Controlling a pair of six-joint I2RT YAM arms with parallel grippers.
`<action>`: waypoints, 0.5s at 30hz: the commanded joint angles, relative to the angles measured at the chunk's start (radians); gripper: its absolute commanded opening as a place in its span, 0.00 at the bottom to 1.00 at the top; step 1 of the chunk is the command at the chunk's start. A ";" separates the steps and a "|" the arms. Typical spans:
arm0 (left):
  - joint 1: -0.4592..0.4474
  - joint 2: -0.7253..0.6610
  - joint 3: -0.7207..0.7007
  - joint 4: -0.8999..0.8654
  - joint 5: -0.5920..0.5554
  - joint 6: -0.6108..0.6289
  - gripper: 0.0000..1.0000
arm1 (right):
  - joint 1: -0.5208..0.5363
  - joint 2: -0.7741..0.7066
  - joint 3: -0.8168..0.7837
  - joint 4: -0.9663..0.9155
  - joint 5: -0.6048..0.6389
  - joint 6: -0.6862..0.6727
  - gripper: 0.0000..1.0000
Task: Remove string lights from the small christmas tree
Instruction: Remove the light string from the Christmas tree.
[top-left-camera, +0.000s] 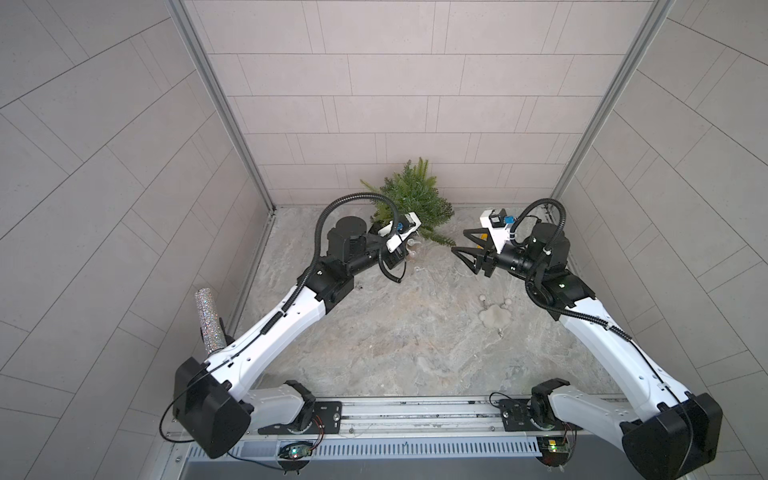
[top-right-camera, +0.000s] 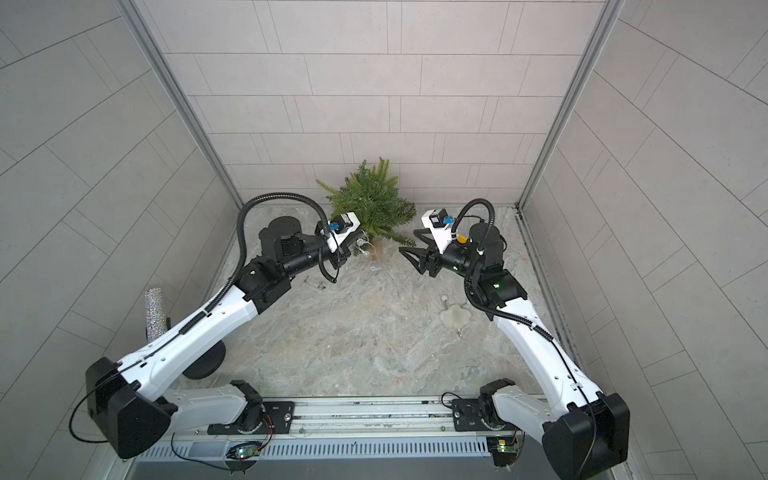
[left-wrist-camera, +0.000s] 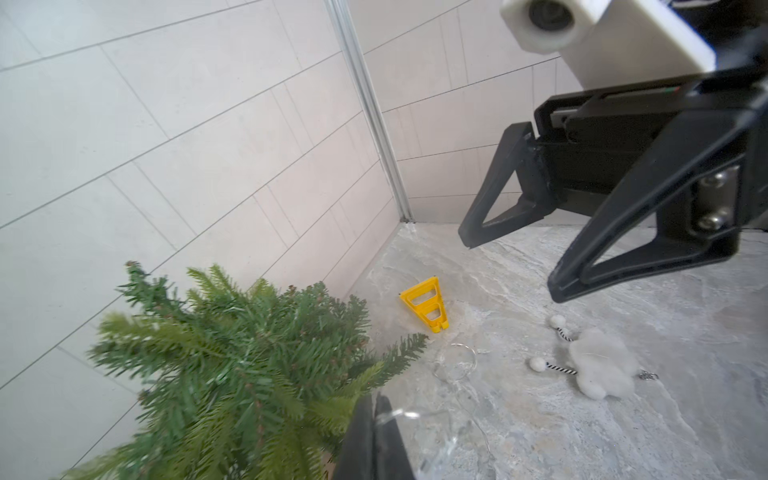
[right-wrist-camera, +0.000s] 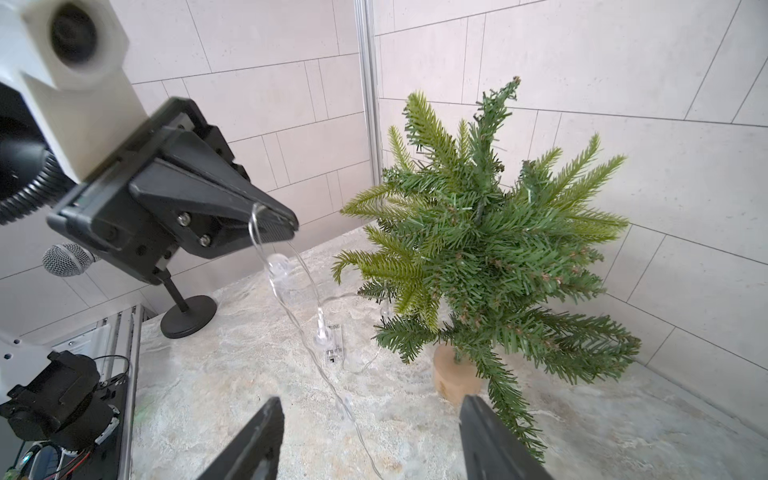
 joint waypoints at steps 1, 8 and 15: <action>0.000 -0.051 -0.012 -0.040 -0.093 0.026 0.00 | 0.000 0.020 -0.008 0.037 0.016 0.013 0.69; 0.006 -0.094 0.008 -0.065 -0.162 0.041 0.00 | 0.000 0.079 -0.002 0.034 0.015 0.014 0.70; 0.015 -0.130 0.036 -0.122 -0.275 0.066 0.00 | 0.002 0.097 -0.008 0.049 0.014 0.021 0.70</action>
